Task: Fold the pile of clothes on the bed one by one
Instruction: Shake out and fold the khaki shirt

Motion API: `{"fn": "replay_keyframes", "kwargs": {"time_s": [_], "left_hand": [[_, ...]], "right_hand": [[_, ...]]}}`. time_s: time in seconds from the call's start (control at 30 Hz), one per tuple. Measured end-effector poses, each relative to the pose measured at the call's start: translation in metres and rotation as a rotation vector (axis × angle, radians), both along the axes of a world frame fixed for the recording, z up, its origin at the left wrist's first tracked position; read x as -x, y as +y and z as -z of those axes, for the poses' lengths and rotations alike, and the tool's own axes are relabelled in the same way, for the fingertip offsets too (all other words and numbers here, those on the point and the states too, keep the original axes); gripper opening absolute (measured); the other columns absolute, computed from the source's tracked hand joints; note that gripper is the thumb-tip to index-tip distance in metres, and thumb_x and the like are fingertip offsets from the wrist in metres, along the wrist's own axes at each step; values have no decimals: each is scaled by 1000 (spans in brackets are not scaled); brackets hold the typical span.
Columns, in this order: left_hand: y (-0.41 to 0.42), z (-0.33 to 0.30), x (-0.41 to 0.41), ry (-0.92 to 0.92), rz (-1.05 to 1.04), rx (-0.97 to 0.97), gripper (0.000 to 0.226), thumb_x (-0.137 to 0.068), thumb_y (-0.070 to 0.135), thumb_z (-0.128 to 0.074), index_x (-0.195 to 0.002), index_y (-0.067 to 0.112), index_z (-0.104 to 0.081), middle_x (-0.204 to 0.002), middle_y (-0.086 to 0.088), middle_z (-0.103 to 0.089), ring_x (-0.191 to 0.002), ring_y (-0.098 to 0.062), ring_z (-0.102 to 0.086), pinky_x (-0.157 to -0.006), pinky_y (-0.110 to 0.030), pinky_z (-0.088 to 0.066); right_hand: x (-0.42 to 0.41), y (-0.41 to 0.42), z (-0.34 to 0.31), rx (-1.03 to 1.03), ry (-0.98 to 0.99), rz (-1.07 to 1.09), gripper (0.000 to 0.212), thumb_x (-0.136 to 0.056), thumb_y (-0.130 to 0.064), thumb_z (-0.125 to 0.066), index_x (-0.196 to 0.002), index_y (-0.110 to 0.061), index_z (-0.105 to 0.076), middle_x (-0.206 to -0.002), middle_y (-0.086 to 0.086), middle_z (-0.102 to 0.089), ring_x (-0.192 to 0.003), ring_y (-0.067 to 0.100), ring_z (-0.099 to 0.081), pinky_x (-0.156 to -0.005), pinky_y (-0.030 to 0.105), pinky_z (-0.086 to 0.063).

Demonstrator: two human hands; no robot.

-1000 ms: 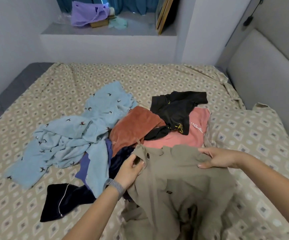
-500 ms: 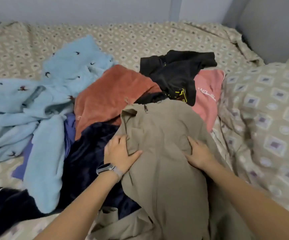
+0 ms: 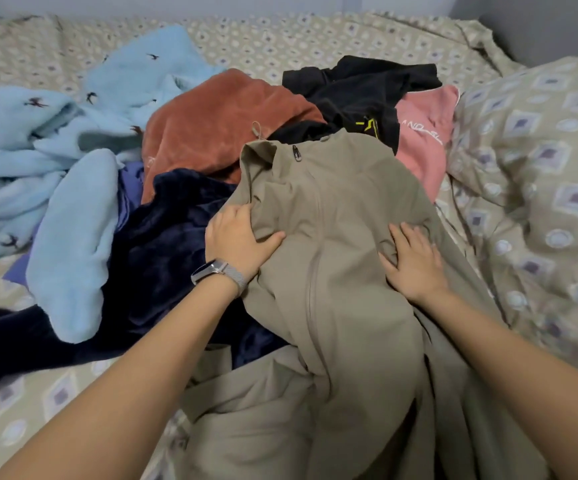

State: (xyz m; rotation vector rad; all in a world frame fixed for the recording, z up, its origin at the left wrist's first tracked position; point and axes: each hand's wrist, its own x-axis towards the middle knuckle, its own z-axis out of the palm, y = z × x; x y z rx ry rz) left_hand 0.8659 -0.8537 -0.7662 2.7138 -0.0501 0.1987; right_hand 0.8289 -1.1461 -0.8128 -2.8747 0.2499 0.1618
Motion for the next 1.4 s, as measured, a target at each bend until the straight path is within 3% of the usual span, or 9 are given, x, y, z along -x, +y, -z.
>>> {"fn": "replay_keyframes", "kwargs": {"time_s": [0.23, 0.37, 0.47, 0.67, 0.87, 0.97, 1.17, 1.3, 1.4], "left_hand": [[17, -15, 59, -66, 107, 517, 61, -86, 31, -71, -137, 13, -43, -128, 8, -41, -125, -5, -34, -106, -18, -25], [39, -3, 142, -174, 181, 426, 33, -83, 17, -52, -115, 15, -59, -112, 6, -53, -109, -8, -46, -98, -19, -35], [56, 9, 201, -127, 355, 227, 40, -69, 10, -43, -100, 29, -61, -99, 10, -61, -98, -12, -52, -91, -28, -43], [74, 17, 258, 540, 447, -293, 98, -60, 22, -50, -148, 49, -15, -156, 4, -21, -144, -27, -18, -115, -41, -26], [57, -9, 306, 388, 113, 355, 46, -86, 13, -55, -91, 59, -57, -94, 19, -65, -94, -15, -62, -71, -11, -41], [46, -47, 333, 354, -77, 779, 25, -91, 4, -58, -94, 28, -66, -96, -2, -69, -93, -25, -66, -72, -21, -51], [39, -124, 381, 286, -224, 1281, 13, -97, 17, -56, -100, 14, -68, -85, -4, -60, -50, -11, -47, -39, -23, -37], [33, -171, 409, 350, -117, 1437, 21, -99, 18, -52, -105, 10, -70, -72, -4, -60, -43, -11, -42, -41, -22, -41], [20, -192, 433, 384, 166, 1325, 34, -85, 22, -71, -117, 13, -64, -91, 2, -73, -73, -11, -67, -62, -24, -54]], "right_hand": [[31, -2, -26, -157, -73, 23, 64, -84, -27, -67, -141, -10, -42, -145, 19, -39, -134, 37, -31, -113, 42, -26], [129, 40, -54, -307, -504, -24, 25, -78, -24, -61, -102, -18, -57, -100, 2, -54, -96, 23, -46, -83, 41, -38], [223, 63, -57, -594, -371, -127, 16, -78, -43, -59, -87, -34, -49, -71, -8, -52, -67, 7, -49, -64, 27, -42], [313, 65, -27, -128, 167, -273, 98, -52, -85, -52, -139, -46, -31, -136, -19, -26, -128, 12, -27, -105, 32, -28], [309, 62, -53, -352, 11, -25, 38, -82, 3, -51, -88, -33, -59, -104, -6, -60, -106, 22, -56, -84, 24, -43], [314, 44, -84, -498, -44, 33, 45, -88, 5, -44, -86, -38, -55, -98, -7, -65, -95, 18, -61, -73, 13, -43], [342, 24, -149, 79, -226, 200, 37, -93, -19, -48, -122, -38, -61, -123, -7, -55, -118, 20, -41, -95, 39, -28], [353, 18, -171, -253, -349, 362, 35, -95, -13, -45, -125, -23, -60, -121, 9, -51, -110, 28, -45, -90, 40, -40], [368, 26, -165, -528, -314, 353, 34, -98, -13, -40, -127, -19, -58, -131, 16, -46, -104, 30, -50, -84, 36, -44]]}}
